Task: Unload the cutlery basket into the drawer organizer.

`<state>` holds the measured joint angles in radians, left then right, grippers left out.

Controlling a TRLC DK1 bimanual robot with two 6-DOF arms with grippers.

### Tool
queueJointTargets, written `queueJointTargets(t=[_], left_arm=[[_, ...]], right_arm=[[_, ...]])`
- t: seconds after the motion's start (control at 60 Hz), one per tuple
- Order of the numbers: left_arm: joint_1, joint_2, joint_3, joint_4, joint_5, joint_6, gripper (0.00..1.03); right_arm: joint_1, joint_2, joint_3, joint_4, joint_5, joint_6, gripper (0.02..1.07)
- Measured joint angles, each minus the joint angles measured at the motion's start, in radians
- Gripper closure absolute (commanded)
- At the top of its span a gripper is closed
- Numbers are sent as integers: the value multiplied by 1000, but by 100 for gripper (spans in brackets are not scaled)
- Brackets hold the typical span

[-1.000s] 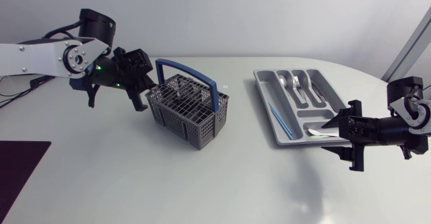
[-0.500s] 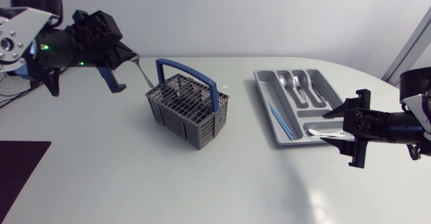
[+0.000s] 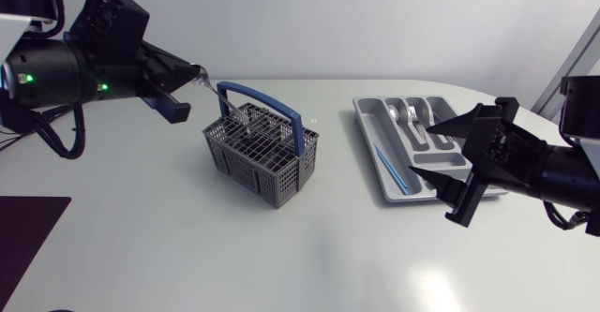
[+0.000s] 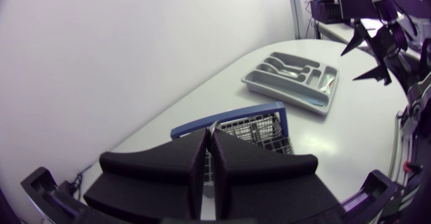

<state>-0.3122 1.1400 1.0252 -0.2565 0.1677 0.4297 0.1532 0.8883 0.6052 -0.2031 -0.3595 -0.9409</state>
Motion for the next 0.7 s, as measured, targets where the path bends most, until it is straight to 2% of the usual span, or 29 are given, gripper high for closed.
queueJointTargets(t=[0.267, 0.367, 0.467, 0.667, 0.7], left_arm=[[-129, 129, 36, -26, 23, -325, 100], [-154, 203, 69, -31, 61, -409, 100], [-173, 252, 99, -38, 97, -468, 100], [-205, 293, 151, -38, 154, -555, 100], [-207, 298, 161, -38, 164, -565, 100]], right_arm=[[346, -58, 0, 74, 255, 259, 24], [431, -50, -5, 161, 338, 312, 31], [481, -10, -7, 235, 375, 343, 35], [534, 100, -26, 343, 410, 373, 37], [535, 118, -29, 365, 413, 373, 41]])
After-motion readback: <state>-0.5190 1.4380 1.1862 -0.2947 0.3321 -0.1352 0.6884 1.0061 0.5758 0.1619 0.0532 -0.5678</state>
